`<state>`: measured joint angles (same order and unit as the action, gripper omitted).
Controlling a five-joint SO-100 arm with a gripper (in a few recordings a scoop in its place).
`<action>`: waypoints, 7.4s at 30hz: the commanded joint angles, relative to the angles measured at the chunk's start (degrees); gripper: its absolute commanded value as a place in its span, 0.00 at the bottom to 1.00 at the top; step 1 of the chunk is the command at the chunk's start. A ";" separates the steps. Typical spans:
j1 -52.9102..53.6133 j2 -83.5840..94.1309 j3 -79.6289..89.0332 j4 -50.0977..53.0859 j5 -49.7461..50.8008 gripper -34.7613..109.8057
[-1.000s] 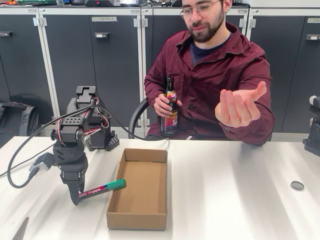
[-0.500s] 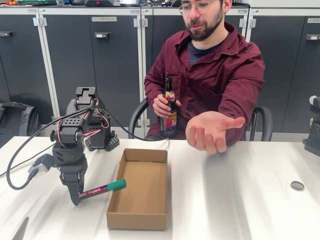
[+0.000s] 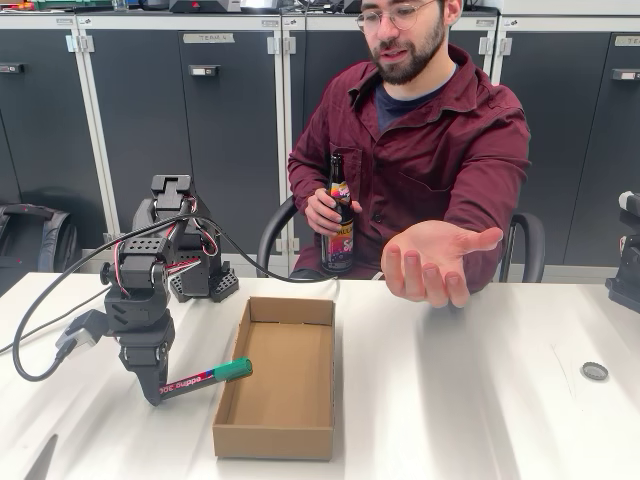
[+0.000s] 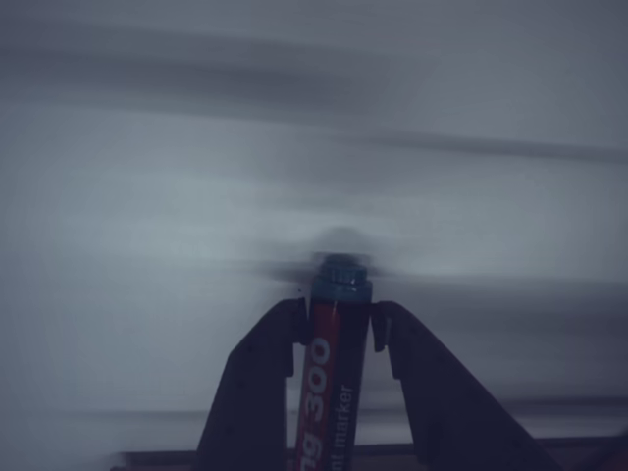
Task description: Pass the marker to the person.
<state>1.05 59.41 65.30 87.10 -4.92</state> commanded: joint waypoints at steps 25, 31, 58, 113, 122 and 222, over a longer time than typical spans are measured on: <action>0.53 5.71 6.77 -7.29 -2.64 0.21; 0.88 19.07 15.47 -12.04 -7.82 0.21; -9.84 51.15 17.93 -24.70 -37.53 0.21; -22.68 11.78 -30.85 -8.70 -29.71 0.21; -22.41 12.57 -29.62 -9.49 -29.00 0.23; -6.33 59.85 33.22 -9.05 -32.08 0.42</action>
<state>-5.45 117.69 101.60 78.13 -36.65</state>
